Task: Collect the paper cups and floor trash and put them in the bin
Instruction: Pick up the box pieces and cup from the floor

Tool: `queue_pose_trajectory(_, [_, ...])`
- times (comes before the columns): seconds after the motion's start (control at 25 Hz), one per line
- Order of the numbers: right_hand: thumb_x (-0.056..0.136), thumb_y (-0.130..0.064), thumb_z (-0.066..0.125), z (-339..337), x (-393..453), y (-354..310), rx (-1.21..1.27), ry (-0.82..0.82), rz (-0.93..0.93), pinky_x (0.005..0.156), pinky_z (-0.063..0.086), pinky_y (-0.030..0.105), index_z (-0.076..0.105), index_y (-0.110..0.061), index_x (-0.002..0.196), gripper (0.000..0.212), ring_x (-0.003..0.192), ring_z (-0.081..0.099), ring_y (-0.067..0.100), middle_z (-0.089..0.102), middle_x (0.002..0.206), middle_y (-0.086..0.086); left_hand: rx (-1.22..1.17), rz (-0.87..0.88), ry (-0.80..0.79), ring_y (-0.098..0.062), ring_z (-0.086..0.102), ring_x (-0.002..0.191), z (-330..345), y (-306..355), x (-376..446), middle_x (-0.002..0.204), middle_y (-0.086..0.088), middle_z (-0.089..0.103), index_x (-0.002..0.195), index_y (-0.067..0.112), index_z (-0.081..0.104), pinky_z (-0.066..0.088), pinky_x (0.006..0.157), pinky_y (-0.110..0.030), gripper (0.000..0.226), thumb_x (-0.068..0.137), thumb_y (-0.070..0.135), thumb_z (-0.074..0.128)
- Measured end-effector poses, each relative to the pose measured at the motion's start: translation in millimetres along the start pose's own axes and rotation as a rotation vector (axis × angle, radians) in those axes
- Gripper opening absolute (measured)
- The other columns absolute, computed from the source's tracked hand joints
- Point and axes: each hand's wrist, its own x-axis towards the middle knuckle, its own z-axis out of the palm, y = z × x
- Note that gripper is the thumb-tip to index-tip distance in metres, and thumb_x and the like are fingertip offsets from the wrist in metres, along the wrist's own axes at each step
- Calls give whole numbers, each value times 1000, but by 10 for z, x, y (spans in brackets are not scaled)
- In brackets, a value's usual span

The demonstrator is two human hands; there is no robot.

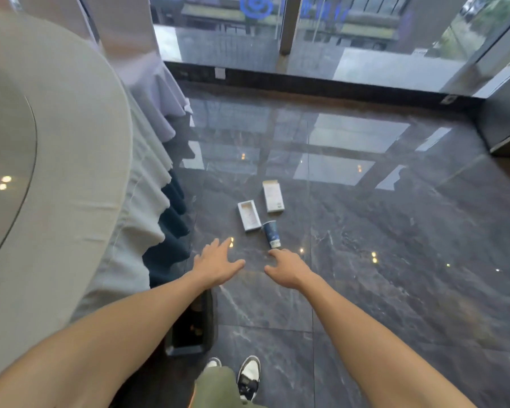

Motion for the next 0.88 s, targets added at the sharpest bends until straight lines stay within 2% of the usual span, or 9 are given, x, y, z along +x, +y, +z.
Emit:
queue_pose_trajectory(0.08, [91, -44, 53, -288, -47, 45, -67, 37, -17, 114, 41, 51, 46, -27, 150, 62, 138, 46, 39, 50, 152, 10, 57, 31, 13, -35, 18, 160, -120, 214, 46, 174, -12, 17, 166, 27, 19, 22, 126, -56, 88, 94, 63, 55])
queue_pose_trajectory(0.16, [94, -45, 54, -602, -67, 90, -113, 80, -32, 115, 35, 55, 41, -30, 152, 62, 145, 36, 39, 41, 157, 7, 97, 53, 32, -35, 16, 160, -252, 429, 122, 175, -13, 15, 166, 28, 18, 20, 127, -56, 90, 93, 64, 55])
queue_pose_trajectory(0.28, [97, -47, 55, -1048, 60, 149, -147, 148, -48, 122, 22, 60, 29, -31, 159, 69, 156, 15, 40, 19, 170, 10, 106, 74, 70, -36, 15, 160, -435, 721, 343, 175, -13, 14, 166, 29, 17, 18, 126, -57, 92, 93, 67, 56])
queue_pose_trajectory(0.44, [99, -47, 55, -1523, 438, 197, -145, 232, -73, 126, 12, 59, 14, -30, 164, 79, 160, 1, 39, 0, 174, 13, 49, 107, 180, -31, 19, 160, -617, 992, 797, 173, -13, 20, 165, 25, 21, 22, 126, -52, 90, 93, 67, 54])
queue_pose_trajectory(0.6, [98, -47, 57, -2016, 1059, 204, -95, 325, -100, 127, 11, 55, 11, -28, 165, 84, 160, 1, 37, -2, 174, 14, -31, 86, 268, -27, 20, 160, -759, 1206, 1458, 173, -11, 24, 166, 24, 22, 21, 126, -48, 91, 93, 66, 55])
queue_pose_trajectory(0.76, [97, -52, 58, -2370, 1698, 223, -86, 361, -106, 127, 11, 55, 11, -28, 165, 86, 161, 2, 34, 0, 175, 7, -12, -41, 250, -28, 14, 161, -939, 1371, 2075, 174, -6, 19, 166, 27, 18, 7, 127, -56, 99, 88, 79, 49])
queue_pose_trajectory(0.88, [96, -54, 59, -2549, 2075, 267, -79, 353, -96, 128, 11, 55, 12, -27, 165, 88, 161, 2, 34, 0, 175, 9, -53, -123, 256, -29, 12, 162, -1017, 1410, 2404, 174, -6, 20, 166, 28, 19, 3, 127, -60, 104, 84, 85, 47])
